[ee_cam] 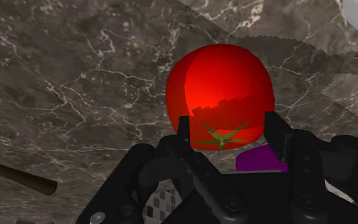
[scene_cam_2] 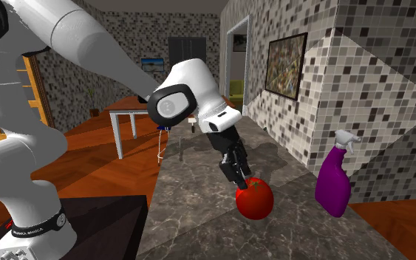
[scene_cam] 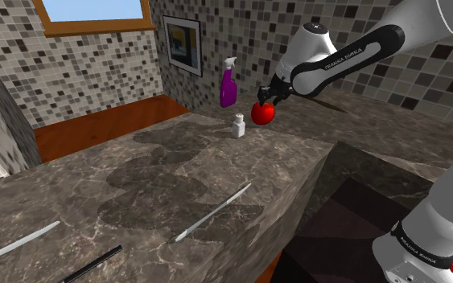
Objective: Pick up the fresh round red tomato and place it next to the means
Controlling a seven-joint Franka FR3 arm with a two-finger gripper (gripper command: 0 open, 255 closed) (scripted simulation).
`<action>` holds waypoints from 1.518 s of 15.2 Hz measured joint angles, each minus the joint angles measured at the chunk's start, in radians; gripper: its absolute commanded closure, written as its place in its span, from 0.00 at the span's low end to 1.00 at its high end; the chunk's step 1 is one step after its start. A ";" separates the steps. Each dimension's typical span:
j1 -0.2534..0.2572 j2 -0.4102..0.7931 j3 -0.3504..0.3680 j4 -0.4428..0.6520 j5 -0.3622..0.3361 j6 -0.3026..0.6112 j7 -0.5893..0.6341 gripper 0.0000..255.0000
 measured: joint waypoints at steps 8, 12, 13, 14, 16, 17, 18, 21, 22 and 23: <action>0.000 0.000 0.000 0.000 0.000 0.000 0.000 1.00; 0.002 -0.016 0.001 0.011 0.016 -0.025 -0.013 1.00; 0.004 -0.021 0.001 0.020 0.022 -0.040 -0.018 1.00; 0.005 -0.027 0.001 0.027 0.029 -0.053 -0.024 1.00; 0.006 -0.042 -0.001 0.039 0.044 -0.077 -0.040 1.00; 0.007 -0.050 -0.001 0.042 0.051 -0.088 -0.045 1.00; 0.008 -0.057 -0.002 0.048 0.056 -0.101 -0.049 1.00; 0.010 -0.073 -0.004 0.072 0.073 -0.140 -0.067 1.00; 0.011 -0.077 -0.004 0.081 0.077 -0.153 -0.070 1.00; 0.012 -0.085 -0.006 0.085 0.083 -0.165 -0.078 1.00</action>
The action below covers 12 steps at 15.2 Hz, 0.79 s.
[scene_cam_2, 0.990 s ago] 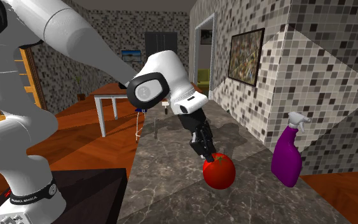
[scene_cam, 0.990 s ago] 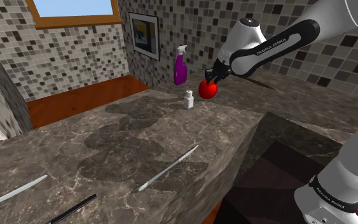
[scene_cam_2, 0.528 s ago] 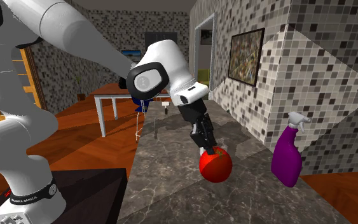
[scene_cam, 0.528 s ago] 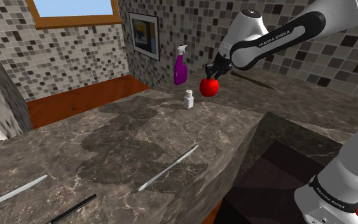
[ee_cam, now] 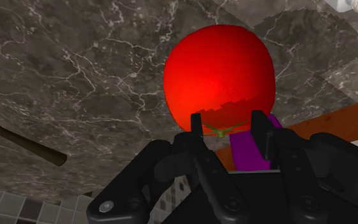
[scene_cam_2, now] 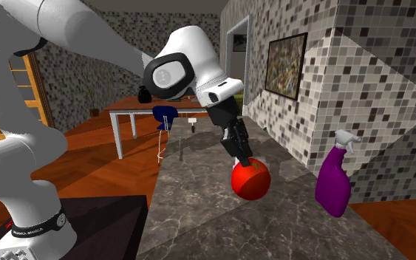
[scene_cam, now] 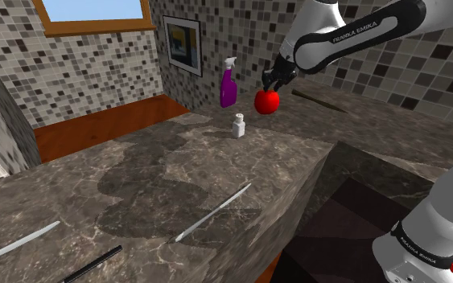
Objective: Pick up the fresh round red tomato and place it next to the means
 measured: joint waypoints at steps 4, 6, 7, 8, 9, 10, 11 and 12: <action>0.004 -0.016 0.000 0.041 0.014 -0.057 -0.012 1.00; 0.005 -0.024 -0.002 0.059 0.021 -0.081 -0.020 1.00; 0.006 -0.027 -0.001 0.071 0.023 -0.096 -0.020 1.00; 0.006 -0.030 -0.002 0.080 0.025 -0.109 -0.024 1.00; 0.006 -0.033 -0.002 0.088 0.028 -0.119 -0.027 1.00; 0.007 -0.037 -0.003 0.100 0.031 -0.135 -0.030 1.00; 0.007 -0.037 -0.003 0.113 0.033 -0.148 -0.033 1.00; 0.008 -0.041 -0.004 0.122 0.035 -0.161 -0.035 1.00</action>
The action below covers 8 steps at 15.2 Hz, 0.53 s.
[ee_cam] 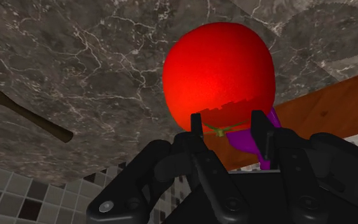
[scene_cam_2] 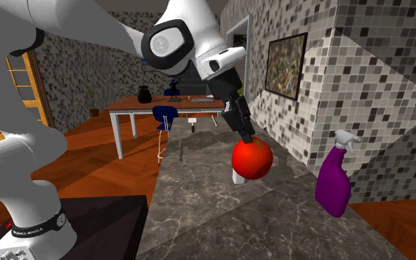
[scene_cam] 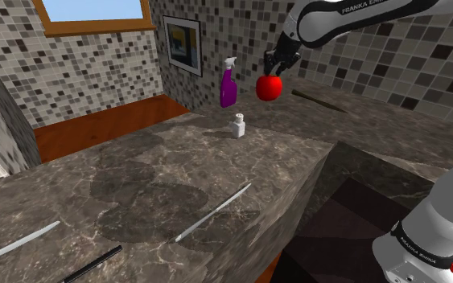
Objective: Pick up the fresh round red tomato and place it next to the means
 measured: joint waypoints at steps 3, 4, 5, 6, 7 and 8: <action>0.001 -0.006 -0.002 0.035 0.007 -0.041 -0.009 1.00; 0.002 -0.009 0.000 0.042 0.007 -0.051 -0.007 1.00; 0.002 -0.010 0.000 0.056 0.008 -0.065 -0.008 1.00; 0.003 -0.008 0.000 0.074 0.009 -0.081 -0.010 1.00; 0.002 -0.011 -0.001 0.083 0.012 -0.094 -0.015 1.00; 0.002 -0.011 -0.002 0.093 0.013 -0.104 -0.017 1.00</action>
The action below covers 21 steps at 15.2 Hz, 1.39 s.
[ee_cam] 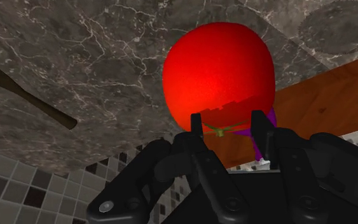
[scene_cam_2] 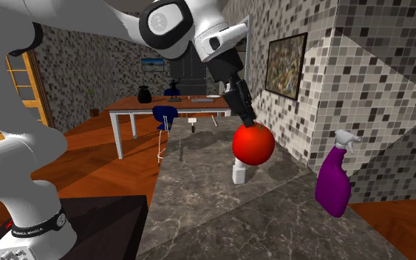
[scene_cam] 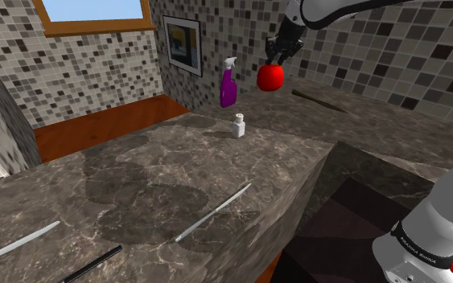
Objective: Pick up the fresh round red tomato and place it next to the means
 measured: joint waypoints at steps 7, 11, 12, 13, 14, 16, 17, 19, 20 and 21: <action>0.045 -0.094 0.084 -0.070 -0.023 -0.037 0.137 1.00; 0.070 -0.141 0.135 -0.109 -0.029 -0.054 0.216 1.00; 0.077 -0.150 0.153 -0.115 -0.032 -0.060 0.241 1.00; 0.085 -0.162 0.169 -0.118 -0.032 -0.071 0.263 1.00; 0.092 -0.169 0.187 -0.116 -0.034 -0.083 0.287 1.00; 0.108 -0.192 0.221 -0.126 -0.034 -0.102 0.335 1.00; 0.114 -0.196 0.239 -0.128 -0.036 -0.107 0.359 1.00; 0.127 -0.200 0.283 -0.122 -0.042 -0.126 0.416 1.00; 0.133 -0.205 0.301 -0.121 -0.043 -0.136 0.440 1.00; 0.137 -0.209 0.311 -0.126 -0.043 -0.135 0.453 1.00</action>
